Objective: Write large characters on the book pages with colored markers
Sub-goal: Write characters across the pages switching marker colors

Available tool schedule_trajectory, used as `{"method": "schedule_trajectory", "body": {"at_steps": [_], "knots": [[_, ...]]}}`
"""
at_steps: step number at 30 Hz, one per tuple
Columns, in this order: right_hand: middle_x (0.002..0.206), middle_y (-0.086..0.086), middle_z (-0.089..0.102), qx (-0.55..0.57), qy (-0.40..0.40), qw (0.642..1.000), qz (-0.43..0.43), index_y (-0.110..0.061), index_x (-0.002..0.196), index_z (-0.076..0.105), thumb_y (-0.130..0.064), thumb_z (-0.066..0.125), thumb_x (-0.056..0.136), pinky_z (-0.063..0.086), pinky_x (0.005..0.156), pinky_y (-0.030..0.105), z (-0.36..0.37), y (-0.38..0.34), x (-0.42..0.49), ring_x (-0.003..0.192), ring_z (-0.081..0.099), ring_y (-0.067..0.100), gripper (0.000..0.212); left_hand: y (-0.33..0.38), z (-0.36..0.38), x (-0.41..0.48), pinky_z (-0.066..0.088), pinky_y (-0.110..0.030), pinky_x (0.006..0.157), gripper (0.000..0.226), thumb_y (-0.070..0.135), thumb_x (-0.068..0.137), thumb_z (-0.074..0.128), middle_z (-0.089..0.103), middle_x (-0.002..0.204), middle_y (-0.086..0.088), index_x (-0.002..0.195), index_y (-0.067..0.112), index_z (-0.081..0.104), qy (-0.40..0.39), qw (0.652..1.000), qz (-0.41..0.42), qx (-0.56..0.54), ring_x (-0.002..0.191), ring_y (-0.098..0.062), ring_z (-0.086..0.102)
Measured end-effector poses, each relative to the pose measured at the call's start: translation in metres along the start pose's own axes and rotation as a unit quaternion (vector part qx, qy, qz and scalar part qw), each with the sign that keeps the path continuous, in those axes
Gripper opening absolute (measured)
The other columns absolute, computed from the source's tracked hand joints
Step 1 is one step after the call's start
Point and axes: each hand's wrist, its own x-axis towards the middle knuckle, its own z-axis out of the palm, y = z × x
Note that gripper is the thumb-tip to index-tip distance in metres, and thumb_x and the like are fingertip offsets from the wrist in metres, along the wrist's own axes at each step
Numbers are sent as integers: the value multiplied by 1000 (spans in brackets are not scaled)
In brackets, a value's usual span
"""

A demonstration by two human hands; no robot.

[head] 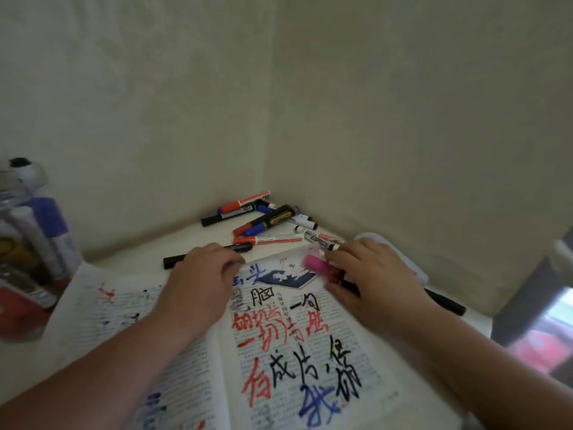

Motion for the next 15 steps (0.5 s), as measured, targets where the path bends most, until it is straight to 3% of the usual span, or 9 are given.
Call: {"method": "schedule_trajectory", "body": {"at_steps": [4,7,10,13,15], "knots": [[108,-11,65,15,112,993,40,-31,121,66,-50,60,97,48,92,38,6,3,-5,108,58,20,31,4,-2,0,44,-41,103,36,41,97,60,61,123,10,131,29,62,-18,1000,-14,20,117,-14,52],[100,-9,65,26,160,984,78,-29,115,69,-61,55,97,48,87,38,6,2,-5,101,59,20,39,5,-2,1,45,-40,99,24,40,97,60,61,113,12,118,32,67,-9,1000,-10,22,111,-13,53],[105,-9,66,39,147,985,83,-30,120,67,-65,49,97,47,92,39,6,2,-5,106,59,20,46,5,-3,2,47,-37,94,13,35,97,60,60,98,13,103,30,71,12,1000,-10,11,100,-11,55],[117,-13,65,45,93,993,58,-34,133,58,-66,45,91,45,101,41,3,4,-8,117,55,18,54,6,-4,2,48,-37,94,12,33,98,61,59,95,15,101,28,71,21,1000,-14,-7,97,-10,55],[118,-16,66,48,88,994,44,-35,135,56,-59,46,95,44,103,39,2,3,-8,118,57,16,48,7,-6,1,48,-36,93,10,32,98,61,60,94,15,99,29,71,19,1000,-14,-19,96,-10,56]]}}
